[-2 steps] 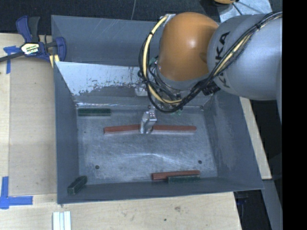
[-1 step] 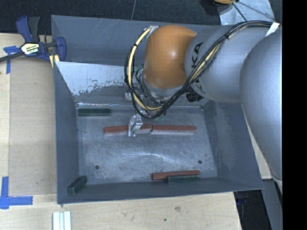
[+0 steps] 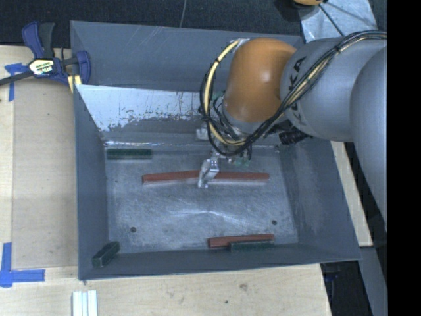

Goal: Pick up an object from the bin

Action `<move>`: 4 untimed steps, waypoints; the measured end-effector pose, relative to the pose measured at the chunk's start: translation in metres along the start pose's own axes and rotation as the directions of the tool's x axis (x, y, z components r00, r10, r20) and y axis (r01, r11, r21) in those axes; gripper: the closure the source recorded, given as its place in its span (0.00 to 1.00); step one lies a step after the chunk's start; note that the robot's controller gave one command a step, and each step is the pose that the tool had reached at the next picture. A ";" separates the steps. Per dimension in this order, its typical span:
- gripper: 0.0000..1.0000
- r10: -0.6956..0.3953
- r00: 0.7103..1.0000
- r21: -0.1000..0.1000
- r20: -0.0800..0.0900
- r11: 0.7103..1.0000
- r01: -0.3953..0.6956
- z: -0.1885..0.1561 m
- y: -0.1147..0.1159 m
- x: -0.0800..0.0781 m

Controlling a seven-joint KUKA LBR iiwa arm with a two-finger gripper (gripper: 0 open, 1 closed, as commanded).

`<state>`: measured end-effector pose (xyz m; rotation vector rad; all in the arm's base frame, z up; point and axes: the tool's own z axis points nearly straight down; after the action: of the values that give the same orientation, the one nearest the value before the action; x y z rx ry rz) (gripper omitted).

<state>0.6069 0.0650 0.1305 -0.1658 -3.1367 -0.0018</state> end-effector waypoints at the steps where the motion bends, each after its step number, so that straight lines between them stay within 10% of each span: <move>1: 0.00 0.057 0.998 0.003 0.006 0.998 -0.057 -0.004 0.005 -0.005; 2: 0.00 0.051 0.999 -0.001 0.006 0.999 -0.051 0.049 0.059 -0.012; 3: 1.00 0.056 0.998 -0.001 0.009 0.998 -0.056 0.050 0.059 -0.012; 4: 1.00 0.056 0.998 -0.001 0.009 0.998 -0.056 0.050 0.059 -0.012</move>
Offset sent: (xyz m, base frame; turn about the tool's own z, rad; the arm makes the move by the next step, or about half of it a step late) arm 0.0187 0.0645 -0.0605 0.0506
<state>0.6253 0.1222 0.0807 -0.2541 -3.1401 -0.0020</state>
